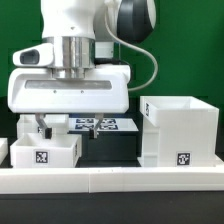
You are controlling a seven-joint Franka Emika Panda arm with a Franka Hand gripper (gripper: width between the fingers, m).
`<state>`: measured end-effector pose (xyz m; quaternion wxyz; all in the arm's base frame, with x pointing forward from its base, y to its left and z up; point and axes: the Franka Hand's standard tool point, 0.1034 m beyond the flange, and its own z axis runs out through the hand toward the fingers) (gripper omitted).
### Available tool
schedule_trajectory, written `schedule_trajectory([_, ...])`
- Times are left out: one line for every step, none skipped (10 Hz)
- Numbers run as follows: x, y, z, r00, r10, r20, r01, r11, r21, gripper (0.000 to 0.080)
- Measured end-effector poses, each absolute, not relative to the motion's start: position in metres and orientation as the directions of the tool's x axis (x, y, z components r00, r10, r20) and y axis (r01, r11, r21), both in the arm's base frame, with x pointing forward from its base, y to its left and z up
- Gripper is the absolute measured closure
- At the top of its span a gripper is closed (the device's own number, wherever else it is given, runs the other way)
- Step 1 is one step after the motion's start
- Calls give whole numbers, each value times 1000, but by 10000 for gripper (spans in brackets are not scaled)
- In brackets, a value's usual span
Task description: Assemble drawer
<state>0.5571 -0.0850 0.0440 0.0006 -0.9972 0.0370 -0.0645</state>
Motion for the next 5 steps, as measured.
schedule_trajectory([556,-87,39,989,-71,131,-72,-997,1,151])
schedule_trajectory([553,-88,33,989,-71,132,-73,-997,8,151])
schedule_trajectory([547,-89,26,989,-71,128,-74,-997,15,151])
schedule_trajectory([546,-89,20,989,-69,128,-72,-997,20,151])
schedule_trajectory([544,-89,15,990,-68,124,-72,-997,23,151])
